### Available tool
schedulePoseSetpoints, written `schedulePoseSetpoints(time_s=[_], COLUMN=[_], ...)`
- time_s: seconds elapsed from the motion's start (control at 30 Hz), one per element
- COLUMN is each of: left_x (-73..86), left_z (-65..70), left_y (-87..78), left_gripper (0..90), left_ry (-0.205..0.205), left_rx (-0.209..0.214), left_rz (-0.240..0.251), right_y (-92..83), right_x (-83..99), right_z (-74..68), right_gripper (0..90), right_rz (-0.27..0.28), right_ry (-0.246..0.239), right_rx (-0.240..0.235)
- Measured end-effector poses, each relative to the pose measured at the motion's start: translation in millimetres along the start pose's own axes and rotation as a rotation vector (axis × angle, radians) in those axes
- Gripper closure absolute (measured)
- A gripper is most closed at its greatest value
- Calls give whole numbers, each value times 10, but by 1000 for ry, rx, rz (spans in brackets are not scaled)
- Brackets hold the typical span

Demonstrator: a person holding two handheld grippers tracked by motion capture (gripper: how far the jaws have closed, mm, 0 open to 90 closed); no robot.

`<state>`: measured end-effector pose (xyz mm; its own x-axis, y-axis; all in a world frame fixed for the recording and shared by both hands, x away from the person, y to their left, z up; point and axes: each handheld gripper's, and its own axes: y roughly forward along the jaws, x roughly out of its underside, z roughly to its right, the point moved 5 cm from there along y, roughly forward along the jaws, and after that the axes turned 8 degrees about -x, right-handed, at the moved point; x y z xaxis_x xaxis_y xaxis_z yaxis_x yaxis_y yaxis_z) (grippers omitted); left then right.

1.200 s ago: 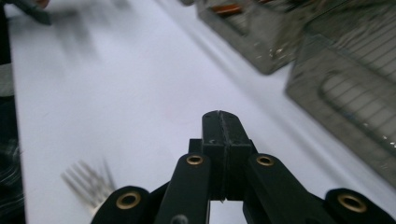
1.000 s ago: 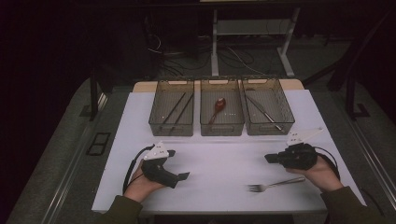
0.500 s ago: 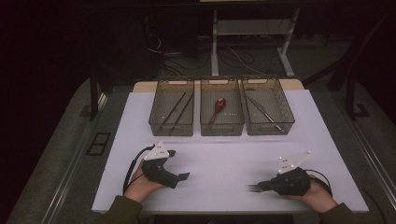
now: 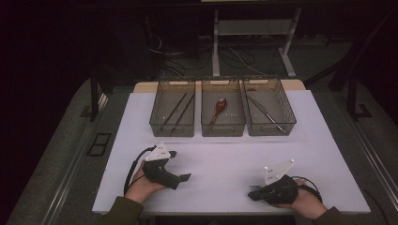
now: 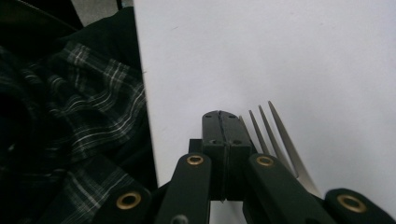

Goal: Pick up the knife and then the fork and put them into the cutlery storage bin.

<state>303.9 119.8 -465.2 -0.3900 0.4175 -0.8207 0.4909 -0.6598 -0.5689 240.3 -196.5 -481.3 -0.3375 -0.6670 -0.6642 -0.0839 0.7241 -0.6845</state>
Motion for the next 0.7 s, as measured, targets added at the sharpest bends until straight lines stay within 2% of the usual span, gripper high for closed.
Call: schedulePoseSetpoints(time_s=[0.1, 0.23, 0.4, 0.53, 0.7], left_x=[0, 0, 0, 2, -1], left_z=[-1, 1, 2, -3, 0], left_y=[1, 1, -1, 1, -5], left_gripper=[0, 0, 0, 0, 0], left_ry=[1, 2, 4, 1, 3], left_rx=[0, 0, 0, 0, 0], left_rz=[0, -1, -1, 0, 1], right_y=[0, -8, -35, -32, 6], right_x=[-31, -100, -164, -163, -152], right_z=[61, 159, 282, 271, 210], right_gripper=[890, 890, 890, 890, 890], right_rz=[1, 30, 51, 50, 30], right_ry=[-8, 16, 10, 8, 1], right_rx=[23, 48, 72, 66, 21])
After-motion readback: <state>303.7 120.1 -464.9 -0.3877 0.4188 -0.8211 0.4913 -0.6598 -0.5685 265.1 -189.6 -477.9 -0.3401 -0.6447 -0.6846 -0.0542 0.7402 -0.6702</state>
